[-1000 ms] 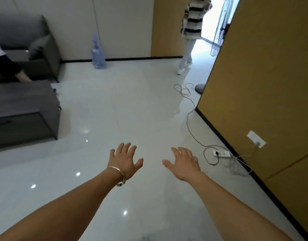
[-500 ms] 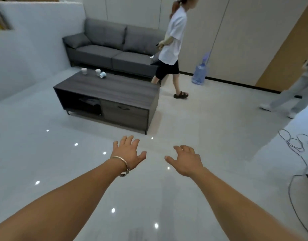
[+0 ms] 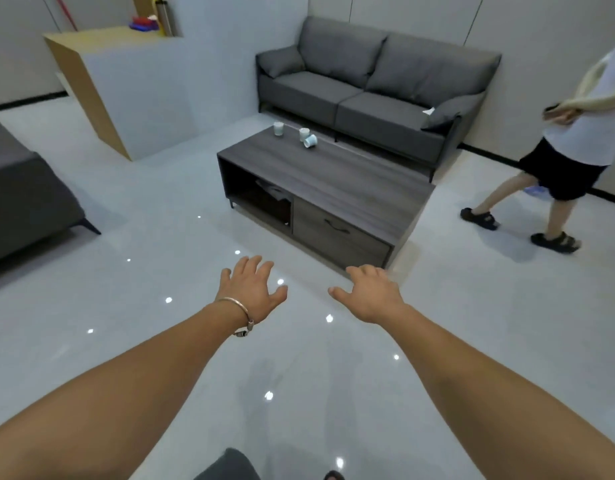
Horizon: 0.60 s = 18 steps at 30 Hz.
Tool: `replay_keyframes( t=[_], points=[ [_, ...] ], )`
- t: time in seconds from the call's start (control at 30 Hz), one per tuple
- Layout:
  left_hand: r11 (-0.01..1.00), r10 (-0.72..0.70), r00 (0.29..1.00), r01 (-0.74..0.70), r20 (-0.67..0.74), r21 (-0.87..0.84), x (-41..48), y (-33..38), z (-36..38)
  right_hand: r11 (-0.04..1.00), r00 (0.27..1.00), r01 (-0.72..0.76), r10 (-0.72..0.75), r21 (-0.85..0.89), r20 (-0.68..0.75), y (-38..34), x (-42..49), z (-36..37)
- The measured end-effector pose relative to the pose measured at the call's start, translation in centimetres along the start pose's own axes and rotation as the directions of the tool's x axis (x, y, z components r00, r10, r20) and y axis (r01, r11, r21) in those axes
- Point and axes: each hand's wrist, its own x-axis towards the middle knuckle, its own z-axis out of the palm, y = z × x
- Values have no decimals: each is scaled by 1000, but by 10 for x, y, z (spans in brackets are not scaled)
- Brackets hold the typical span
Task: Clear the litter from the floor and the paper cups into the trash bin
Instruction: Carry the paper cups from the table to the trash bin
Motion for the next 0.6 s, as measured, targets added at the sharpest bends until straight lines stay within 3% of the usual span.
replay_keyframes(
  t=[0.3,0.6],
  points=[
    [992,-111,994,111,2,-53,145,-103,-3,991,990,124,-120,-55,73,-91,185,-11],
    [997,-73,997,73,19,-3,327,-213,-52,998,995,56,-55,-11,78,-167,353,-37]
  ],
)
